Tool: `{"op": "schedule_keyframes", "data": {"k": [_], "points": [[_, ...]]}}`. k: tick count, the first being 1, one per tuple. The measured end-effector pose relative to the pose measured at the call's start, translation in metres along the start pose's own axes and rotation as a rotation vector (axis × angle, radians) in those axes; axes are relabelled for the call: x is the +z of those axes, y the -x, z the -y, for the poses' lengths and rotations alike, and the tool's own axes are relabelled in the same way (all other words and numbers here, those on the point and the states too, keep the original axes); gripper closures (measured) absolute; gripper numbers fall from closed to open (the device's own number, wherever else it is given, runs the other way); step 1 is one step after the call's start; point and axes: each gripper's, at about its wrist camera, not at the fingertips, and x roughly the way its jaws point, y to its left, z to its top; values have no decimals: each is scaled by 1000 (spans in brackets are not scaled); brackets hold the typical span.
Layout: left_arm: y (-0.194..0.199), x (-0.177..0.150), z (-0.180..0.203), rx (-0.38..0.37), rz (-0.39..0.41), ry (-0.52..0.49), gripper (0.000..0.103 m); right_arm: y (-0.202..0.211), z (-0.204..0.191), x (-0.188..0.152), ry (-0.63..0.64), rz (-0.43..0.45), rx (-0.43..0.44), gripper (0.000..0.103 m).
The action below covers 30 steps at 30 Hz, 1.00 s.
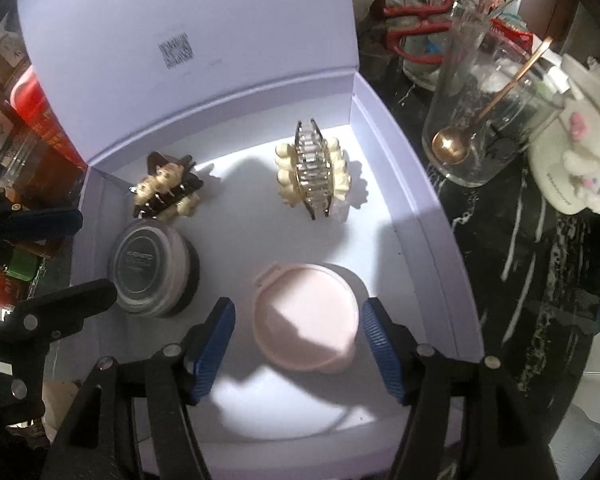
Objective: Organize objects
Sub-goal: 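Open the left tool releasing the black tin while the right tool releases the pink jar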
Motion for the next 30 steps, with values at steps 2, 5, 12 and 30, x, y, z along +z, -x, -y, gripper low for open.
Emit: {"op": "schedule_keyframes", "data": {"k": [2,5,12,30], "points": [[6,-2,-1,-2,6,6,49,10,-2,-2,-1,12,-3,36],[16,-4,-3,-3,19,16,49,23,-6,-6,1,25,-11,36],[40,-16,-1,2,56,24,48,54,-17,-10,0,56,-35,36],[98,-43,5,-5,147,28,48,120,-29,-48,-24,142,-91,36]]}}
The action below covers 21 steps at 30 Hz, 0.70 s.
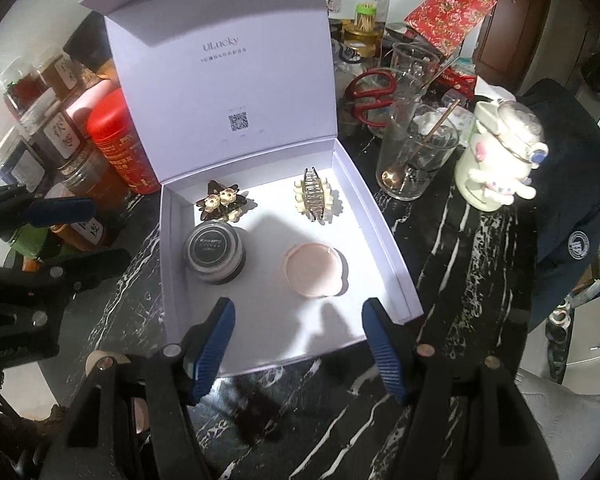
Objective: Organize objects
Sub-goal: 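Open the left tool releasing the black tin while the right tool releases the pink jar, then move both tools back toward the cosmetic items on the table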
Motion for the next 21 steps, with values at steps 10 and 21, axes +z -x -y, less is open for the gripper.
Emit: {"op": "schedule_keyframes", "data": {"k": [10,21], "points": [[26,-14,6,-1,39,-12,42,26,-10,-23,-5,22,-17,36],[45,-34,16,-3,56,-27,41,46,-17,-49,-26,34,-26,36]]}}
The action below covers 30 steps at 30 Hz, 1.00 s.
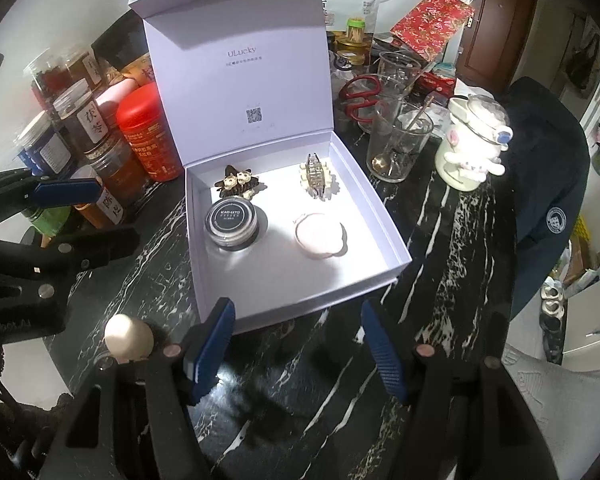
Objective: Organize objects
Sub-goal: 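Move both tools back toward the cosmetic items on the table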
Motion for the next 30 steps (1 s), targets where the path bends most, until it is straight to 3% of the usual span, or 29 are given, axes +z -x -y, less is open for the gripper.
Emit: {"op": "schedule_keyframes", "data": {"k": [30], "points": [[1,-76,12,-14,-92,26,41,-9,-31,-68,13,-100,52,36]]}}
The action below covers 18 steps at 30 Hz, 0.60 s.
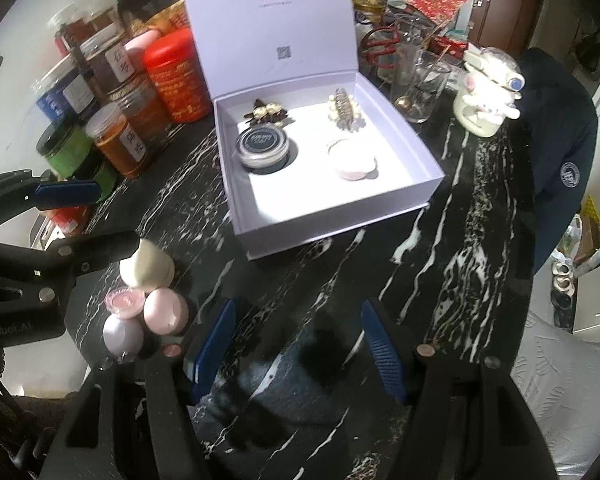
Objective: Organize objects
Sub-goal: 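Move both tools back toward the cosmetic items on the table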
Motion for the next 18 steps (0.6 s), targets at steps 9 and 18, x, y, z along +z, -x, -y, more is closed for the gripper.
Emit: {"op": "schedule_keyframes", "data": {"k": [9,18], "points": [[-4,-22,-13,20,-32,58,41,-12,-17,-3,49,-24,39,36],[-10,-39,-33,52,-57,142,41,-33,-39,-1,133,-64,97,36]]}}
